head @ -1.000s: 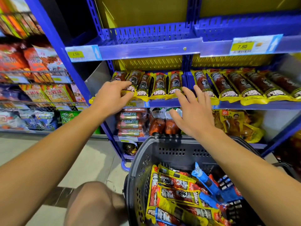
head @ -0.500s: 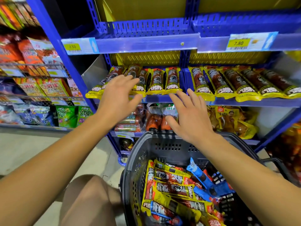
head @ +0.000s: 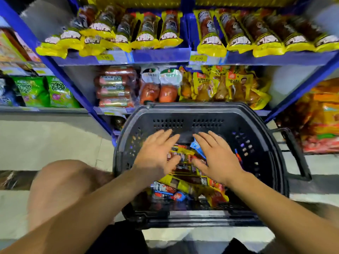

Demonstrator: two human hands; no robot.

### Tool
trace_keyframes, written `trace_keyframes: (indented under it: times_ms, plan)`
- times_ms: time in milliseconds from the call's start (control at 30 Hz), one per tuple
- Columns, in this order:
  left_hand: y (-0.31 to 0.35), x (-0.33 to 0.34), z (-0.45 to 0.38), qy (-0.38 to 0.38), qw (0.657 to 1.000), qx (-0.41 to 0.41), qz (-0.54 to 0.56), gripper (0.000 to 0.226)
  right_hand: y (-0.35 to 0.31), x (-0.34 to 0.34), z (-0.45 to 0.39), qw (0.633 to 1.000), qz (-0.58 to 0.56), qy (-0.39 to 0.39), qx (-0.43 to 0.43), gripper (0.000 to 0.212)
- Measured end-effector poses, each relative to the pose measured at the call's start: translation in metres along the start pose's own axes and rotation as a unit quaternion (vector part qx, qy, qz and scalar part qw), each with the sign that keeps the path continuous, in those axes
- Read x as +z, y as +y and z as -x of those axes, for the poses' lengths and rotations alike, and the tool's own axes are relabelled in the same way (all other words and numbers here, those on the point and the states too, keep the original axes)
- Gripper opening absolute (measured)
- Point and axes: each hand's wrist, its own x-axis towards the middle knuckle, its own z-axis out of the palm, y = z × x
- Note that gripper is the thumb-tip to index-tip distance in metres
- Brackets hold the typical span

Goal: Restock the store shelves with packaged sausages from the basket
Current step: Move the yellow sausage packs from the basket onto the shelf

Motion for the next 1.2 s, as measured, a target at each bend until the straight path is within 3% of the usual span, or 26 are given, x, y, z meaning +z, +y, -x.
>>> trace_keyframes:
  times_ms: [267,467,600,700,767,833,900,1033,1200]
  plan:
    - [-0.017,0.06,-0.001,-0.108,0.993,-0.001,-0.057,0.067,0.038,0.065,0.008,0.986,-0.058,-0.149,0.044,0.078]
    - [-0.023,0.085,-0.001,-0.141,0.99,-0.023,-0.002,0.073,0.049,0.097,0.02,0.905,-0.177,-0.378,0.078,0.058]
    - [-0.024,0.092,-0.005,-0.134,0.99,-0.027,0.039,0.065,0.049,0.104,0.019,0.873,-0.233,-0.417,0.096,0.046]
    - [-0.023,0.094,-0.008,-0.14,0.986,-0.039,0.077,0.064,0.048,0.101,0.019,0.882,-0.253,-0.383,0.108,0.031]
    - [-0.021,0.094,-0.01,-0.141,0.984,-0.048,0.097,0.064,0.052,0.091,0.019,0.898,-0.293,-0.298,0.135,0.018]
    - [-0.017,0.091,-0.012,-0.133,0.983,-0.046,0.116,0.062,0.055,0.077,0.017,0.903,-0.343,-0.204,0.162,0.026]
    - [-0.013,0.088,-0.012,-0.129,0.982,-0.037,0.133,0.062,0.055,0.061,0.013,0.878,-0.417,-0.144,0.184,0.044]
    - [-0.009,0.087,-0.01,-0.152,0.973,-0.031,0.17,0.065,0.058,0.038,0.008,0.821,-0.528,-0.092,0.197,0.043]
    - [-0.009,0.093,-0.006,-0.172,0.966,-0.029,0.192,0.054,0.058,0.03,0.005,0.76,-0.61,-0.102,0.198,0.048]
